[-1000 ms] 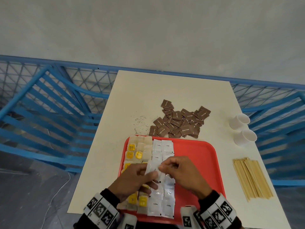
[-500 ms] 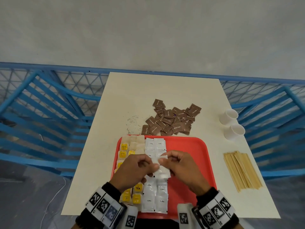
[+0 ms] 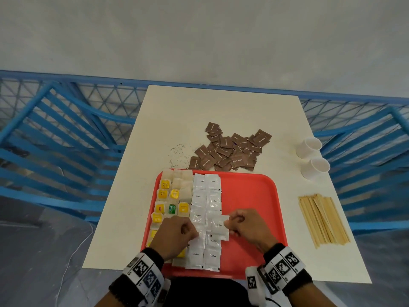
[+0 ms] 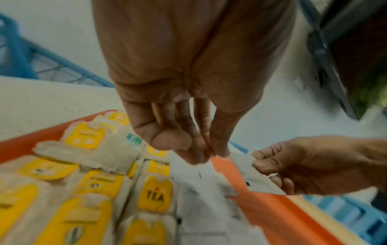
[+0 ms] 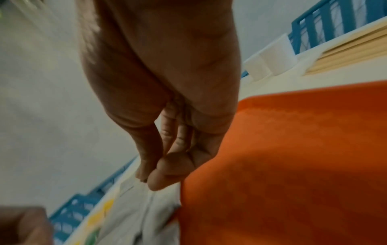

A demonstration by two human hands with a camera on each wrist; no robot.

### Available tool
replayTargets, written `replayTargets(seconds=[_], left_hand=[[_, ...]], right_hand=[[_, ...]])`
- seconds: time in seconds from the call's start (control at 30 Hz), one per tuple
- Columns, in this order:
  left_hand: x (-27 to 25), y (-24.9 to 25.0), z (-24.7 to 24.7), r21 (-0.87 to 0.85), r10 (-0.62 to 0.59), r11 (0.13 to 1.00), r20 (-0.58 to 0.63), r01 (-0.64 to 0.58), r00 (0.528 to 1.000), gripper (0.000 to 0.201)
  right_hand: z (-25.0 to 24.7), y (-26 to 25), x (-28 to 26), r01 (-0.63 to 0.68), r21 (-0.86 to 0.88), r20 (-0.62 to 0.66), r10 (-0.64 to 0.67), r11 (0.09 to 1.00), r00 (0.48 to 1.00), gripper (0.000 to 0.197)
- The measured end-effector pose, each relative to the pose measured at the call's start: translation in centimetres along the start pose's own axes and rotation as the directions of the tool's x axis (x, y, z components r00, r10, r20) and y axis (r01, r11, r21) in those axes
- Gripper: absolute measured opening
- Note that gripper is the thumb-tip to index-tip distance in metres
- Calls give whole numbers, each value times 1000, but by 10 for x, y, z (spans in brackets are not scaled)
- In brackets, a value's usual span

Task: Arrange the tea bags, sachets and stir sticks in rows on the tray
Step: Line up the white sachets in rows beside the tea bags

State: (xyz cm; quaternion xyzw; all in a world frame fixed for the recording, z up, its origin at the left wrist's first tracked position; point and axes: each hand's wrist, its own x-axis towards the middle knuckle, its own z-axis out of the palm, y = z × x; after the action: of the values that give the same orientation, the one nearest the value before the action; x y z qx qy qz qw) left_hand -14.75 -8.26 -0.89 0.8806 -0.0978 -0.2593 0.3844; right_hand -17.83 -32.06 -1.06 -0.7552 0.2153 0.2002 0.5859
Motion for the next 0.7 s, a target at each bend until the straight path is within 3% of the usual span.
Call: replayTargets(seconds=[0.1,0.23,0.4,0.57,0.7], left_hand=[[1,-11,13,204,58,977,13,-60,998,9],[4,-7,25,373,56,925,60,-74,997,23],[5,-5,32,443,1,895,125,-57,992,29],[5,-3,36,468,-2,882,115,-52,993,27],[4,-5,32,405,52,911,82,-81,995,21]], right_hand=[[9,24,7,-83,-35,64,85,996,994,12],[20,34,16,-37,-145,29,42,989,999,20],[24,40,18,0,-202,-50,-10,979,999,27],[22,41,16,36,-297,-11,-41,954,999,25],[8,24,11,68,-353,-57,-94,933,994,22]])
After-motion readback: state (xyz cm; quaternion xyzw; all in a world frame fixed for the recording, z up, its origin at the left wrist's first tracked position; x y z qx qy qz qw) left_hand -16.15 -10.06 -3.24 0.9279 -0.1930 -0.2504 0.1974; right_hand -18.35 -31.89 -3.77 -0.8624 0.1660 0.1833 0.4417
